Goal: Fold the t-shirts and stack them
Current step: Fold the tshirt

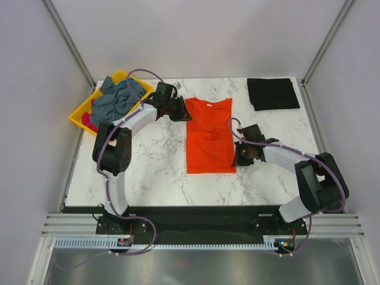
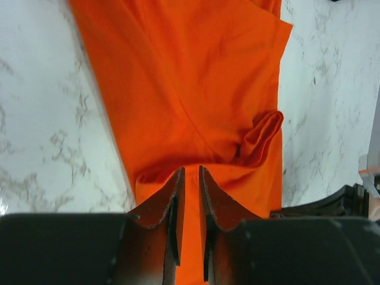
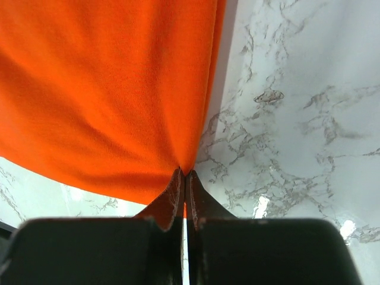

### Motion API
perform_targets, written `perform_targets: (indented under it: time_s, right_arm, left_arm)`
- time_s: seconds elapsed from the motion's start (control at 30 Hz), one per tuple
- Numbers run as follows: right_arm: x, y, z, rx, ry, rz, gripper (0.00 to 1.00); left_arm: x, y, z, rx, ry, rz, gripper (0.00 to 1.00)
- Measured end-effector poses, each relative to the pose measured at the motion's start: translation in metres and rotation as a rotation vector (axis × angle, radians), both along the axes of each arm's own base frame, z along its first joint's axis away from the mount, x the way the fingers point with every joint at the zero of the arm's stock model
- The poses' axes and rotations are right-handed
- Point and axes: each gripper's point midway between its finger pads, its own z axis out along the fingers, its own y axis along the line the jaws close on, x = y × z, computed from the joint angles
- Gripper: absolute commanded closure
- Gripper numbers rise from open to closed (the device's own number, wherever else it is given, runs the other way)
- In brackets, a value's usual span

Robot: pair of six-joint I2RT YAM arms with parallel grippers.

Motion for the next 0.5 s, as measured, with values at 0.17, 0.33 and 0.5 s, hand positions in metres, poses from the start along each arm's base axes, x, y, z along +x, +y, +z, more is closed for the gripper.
perform_targets:
  time_s: [0.17,0.33,0.5]
  right_arm:
    - [-0.001,-0.001,-0.001,0.002,0.002,-0.005,1.0]
    - [-0.005,-0.003,-0.001,0.008,-0.011,-0.026,1.0]
    - [-0.012,-0.007,-0.001,0.015,-0.026,-0.057,1.0]
  left_arm:
    - [0.029,-0.019,-0.037,-0.026,0.028,-0.031,0.79]
    - [0.033,-0.028,-0.084,-0.045,0.11,-0.05,0.8]
    - [0.037,-0.026,-0.082,-0.057,0.115,-0.035,0.8]
